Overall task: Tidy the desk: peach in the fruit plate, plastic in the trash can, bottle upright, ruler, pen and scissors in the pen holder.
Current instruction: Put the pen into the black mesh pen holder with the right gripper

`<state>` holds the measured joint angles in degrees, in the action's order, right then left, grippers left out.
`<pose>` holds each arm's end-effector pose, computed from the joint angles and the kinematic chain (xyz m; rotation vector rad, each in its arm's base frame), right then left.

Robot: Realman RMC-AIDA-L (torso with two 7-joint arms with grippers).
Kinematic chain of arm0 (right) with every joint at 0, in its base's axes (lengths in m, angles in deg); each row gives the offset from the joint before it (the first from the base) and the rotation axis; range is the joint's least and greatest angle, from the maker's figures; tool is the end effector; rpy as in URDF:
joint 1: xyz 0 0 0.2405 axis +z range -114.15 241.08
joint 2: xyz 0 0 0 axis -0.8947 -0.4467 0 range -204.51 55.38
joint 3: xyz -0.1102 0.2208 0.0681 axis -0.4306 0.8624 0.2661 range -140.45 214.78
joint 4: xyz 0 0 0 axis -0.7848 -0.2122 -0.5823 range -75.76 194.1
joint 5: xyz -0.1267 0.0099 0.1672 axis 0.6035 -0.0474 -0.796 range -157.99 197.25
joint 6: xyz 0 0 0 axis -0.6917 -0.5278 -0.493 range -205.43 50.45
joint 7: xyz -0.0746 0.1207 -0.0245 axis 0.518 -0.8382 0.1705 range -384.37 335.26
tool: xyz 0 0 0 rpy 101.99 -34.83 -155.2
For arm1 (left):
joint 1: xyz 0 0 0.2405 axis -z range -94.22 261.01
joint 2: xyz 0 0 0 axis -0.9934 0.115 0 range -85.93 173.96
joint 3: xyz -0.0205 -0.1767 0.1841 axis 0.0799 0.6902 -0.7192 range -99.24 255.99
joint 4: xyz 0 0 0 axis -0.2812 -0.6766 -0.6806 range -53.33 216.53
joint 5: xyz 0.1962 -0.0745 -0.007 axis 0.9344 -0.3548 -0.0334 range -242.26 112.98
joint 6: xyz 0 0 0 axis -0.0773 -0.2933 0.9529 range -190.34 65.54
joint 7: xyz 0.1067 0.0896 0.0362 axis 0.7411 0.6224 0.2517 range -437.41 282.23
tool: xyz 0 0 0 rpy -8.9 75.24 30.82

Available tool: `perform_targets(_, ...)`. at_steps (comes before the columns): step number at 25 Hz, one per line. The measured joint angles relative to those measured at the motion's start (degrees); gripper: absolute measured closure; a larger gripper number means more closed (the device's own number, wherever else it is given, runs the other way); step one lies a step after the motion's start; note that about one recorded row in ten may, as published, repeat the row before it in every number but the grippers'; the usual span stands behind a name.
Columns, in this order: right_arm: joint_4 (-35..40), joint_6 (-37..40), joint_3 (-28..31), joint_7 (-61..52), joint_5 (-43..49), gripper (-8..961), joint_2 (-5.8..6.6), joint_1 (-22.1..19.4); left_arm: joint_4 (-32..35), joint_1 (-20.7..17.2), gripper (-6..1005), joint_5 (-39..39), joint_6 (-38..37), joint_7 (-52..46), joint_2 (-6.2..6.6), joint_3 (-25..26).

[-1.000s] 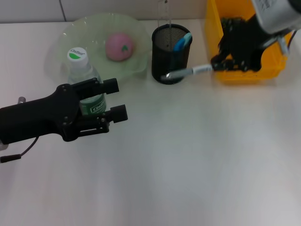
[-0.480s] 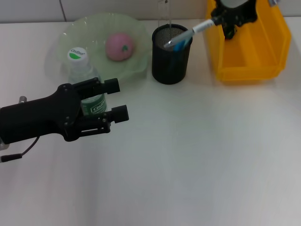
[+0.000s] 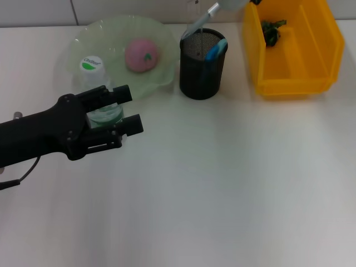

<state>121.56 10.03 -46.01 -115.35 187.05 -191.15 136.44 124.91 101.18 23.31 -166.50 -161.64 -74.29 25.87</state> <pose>0.0000 0.4421 0.0110 -2.3802 -1.0784 -1.1731 -0.2465 0.2713 0.0292 -2.6828 -0.6306 -1.2390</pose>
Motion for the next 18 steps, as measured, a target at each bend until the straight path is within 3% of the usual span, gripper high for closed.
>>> perform_targets(4,-5.0,-3.2,-3.6,-0.7,0.0,850,1.64,1.3,-0.1,-0.1,201,0.0,0.0,-0.4,0.0,0.8)
perform_targets(8,-9.2,-5.0,-6.2,-0.7,0.1,842,2.09,2.6,-0.1,-0.1,200,-0.1,0.1,-0.7,0.07,1.5)
perform_targets(13,-15.5,-8.7,-10.1,-0.7,0.1,832,1.51,4.4,-0.2,0.1,200,-0.1,0.0,-0.8,0.1,2.1)
perform_targets(18,-21.6,-13.5,-12.1,-0.2,0.1,821,0.0,6.7,-0.2,0.4,201,-0.1,-0.1,-0.8,-0.06,2.3)
